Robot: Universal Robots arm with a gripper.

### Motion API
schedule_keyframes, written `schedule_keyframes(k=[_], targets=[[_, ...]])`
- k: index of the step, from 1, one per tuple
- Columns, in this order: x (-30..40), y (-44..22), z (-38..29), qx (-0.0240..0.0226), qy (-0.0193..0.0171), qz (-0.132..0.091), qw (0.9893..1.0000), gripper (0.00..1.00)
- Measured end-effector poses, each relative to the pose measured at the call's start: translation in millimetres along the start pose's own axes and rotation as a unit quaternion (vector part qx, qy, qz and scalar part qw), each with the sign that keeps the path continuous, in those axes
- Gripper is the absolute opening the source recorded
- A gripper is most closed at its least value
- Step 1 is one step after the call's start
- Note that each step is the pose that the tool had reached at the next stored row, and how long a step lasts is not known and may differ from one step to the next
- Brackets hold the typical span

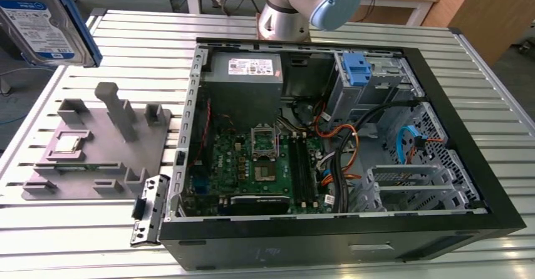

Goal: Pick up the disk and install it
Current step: 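Pick up the disk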

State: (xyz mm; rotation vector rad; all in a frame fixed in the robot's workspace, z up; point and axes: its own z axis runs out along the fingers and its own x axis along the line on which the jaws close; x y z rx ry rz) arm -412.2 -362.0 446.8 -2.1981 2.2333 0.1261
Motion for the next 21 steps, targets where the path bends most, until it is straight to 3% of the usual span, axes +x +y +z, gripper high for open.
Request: schedule_keyframes(k=[4,8,21], targets=[[-0.1,0.1,-2.2,-0.0001,0.0,0.0,1.0,0.35],[-0.6,0.5,-9.9,0.0,0.0,0.0,1.0,0.35],[-2.9,2.4,-47.7,0.0,0.0,0.0,1.0,0.35]])
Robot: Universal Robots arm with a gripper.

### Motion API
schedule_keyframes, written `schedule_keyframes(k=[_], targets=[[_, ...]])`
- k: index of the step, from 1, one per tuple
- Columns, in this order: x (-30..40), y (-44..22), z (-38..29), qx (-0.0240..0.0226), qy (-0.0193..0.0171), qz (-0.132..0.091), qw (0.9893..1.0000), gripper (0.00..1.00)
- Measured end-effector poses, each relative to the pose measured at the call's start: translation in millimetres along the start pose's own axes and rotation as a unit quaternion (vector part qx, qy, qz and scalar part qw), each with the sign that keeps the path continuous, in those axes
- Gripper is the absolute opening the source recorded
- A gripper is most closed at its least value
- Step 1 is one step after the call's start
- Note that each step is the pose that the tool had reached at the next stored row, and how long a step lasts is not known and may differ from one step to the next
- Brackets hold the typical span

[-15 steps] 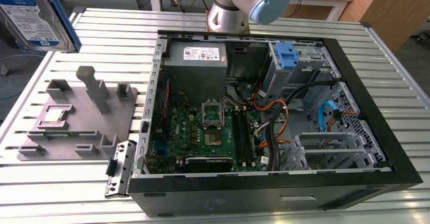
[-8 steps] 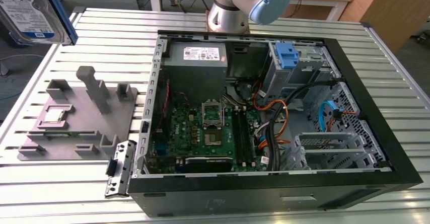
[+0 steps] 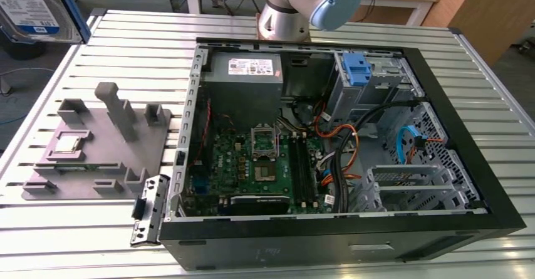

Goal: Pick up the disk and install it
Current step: 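Pick up the disk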

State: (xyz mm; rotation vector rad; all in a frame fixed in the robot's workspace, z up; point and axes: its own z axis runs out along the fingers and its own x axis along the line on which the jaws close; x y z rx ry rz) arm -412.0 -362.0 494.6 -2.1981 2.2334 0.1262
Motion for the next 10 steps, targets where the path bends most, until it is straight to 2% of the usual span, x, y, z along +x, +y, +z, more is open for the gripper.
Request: schedule_keyframes(k=[2,7,10], targets=[[-0.2,0.1,-2.9,0.0,0.0,0.0,1.0,0.35],[-0.2,0.1,-2.9,0.0001,0.0,0.0,1.0,0.35],[-0.2,-3.9,-3.2,0.0,0.0,0.0,1.0,0.35]])
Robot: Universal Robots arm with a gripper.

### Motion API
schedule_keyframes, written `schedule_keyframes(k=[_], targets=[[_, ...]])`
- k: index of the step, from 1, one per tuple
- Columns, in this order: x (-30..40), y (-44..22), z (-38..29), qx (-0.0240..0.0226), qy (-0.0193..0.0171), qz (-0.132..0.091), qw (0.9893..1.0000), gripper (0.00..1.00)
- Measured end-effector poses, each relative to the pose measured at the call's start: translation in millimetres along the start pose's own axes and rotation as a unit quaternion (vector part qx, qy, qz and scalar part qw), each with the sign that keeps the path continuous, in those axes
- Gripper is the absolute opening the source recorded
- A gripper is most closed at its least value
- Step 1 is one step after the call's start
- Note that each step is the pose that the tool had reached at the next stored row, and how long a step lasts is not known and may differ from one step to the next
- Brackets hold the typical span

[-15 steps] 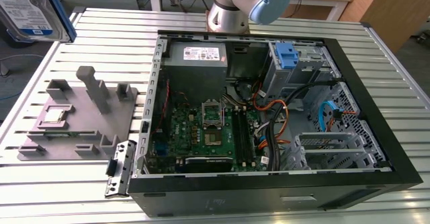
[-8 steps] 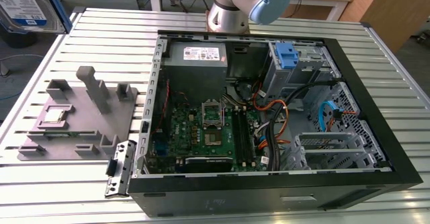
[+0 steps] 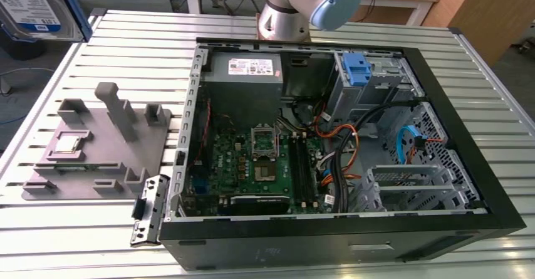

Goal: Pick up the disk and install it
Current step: 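Pick up the disk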

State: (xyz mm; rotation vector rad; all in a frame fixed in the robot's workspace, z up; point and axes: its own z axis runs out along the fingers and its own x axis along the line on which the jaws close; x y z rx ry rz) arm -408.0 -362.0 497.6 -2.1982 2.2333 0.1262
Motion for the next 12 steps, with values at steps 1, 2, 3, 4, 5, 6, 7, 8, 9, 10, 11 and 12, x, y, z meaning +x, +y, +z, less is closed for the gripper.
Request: schedule_keyframes(k=[1,2,3,4,5,6,7,8,9,10,11,12], targets=[[-0.1,-3.0,-0.1,0.0,0.0,0.0,1.0,0.35],[-0.1,-6.4,-0.3,0.0,0.0,0.0,1.0,0.35],[-0.2,-10.6,-0.5,-0.0001,0.0,0.0,1.0,0.35],[-0.3,-14.6,-0.7,-0.0001,0.0,0.0,1.0,0.35],[-0.3,-18.8,-0.9,-0.0002,0.0,0.0,1.0,0.35],[-0.4,-22.8,-1.1,-0.0002,0.0,0.0,1.0,0.35],[-0.5,-26.8,-1.3,-0.0002,0.0,0.0,1.0,0.35],[-0.5,-31.0,-1.6,-0.0003,0.0,0.0,1.0,0.35],[-0.7,-35.7,-1.8,-0.0003,0.0,0.0,1.0,0.35],[-0.7,-40.2,-2.0,-0.0003,0.0,0.0,1.0,0.35],[-0.8,-44.7,-2.2,-0.0002,-0.0001,0.0,1.0,0.35],[-0.9,-49.2,-2.6,-0.0004,0.0,0.0,1.0,0.35]])
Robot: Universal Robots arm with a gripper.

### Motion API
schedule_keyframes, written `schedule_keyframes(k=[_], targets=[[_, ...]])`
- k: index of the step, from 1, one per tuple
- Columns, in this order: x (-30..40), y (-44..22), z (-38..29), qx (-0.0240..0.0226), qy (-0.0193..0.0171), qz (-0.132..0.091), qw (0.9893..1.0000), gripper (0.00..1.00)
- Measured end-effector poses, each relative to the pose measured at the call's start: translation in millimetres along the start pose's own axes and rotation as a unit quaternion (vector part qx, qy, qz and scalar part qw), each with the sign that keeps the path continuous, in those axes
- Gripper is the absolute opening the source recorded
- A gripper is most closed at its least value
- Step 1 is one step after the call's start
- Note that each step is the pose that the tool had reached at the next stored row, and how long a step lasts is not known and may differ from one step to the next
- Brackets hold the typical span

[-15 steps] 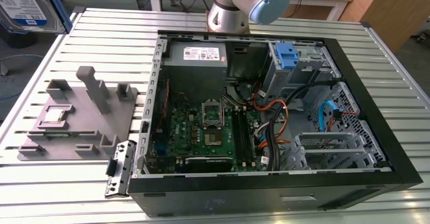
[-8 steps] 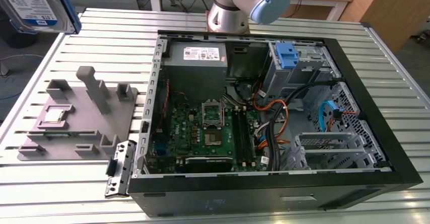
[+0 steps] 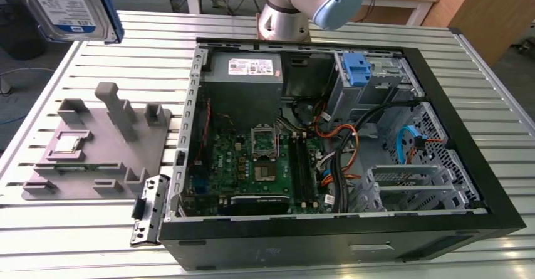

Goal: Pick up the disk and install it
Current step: 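Pick up the disk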

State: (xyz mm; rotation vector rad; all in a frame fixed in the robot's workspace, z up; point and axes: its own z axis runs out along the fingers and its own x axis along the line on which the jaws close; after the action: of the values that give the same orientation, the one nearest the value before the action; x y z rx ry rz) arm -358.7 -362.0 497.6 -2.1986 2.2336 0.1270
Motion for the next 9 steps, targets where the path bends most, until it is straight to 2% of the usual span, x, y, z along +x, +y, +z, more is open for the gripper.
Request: schedule_keyframes(k=[9], targets=[[-0.7,-40.8,-2.1,-0.0002,0.0,0.0,1.0,0.35]])
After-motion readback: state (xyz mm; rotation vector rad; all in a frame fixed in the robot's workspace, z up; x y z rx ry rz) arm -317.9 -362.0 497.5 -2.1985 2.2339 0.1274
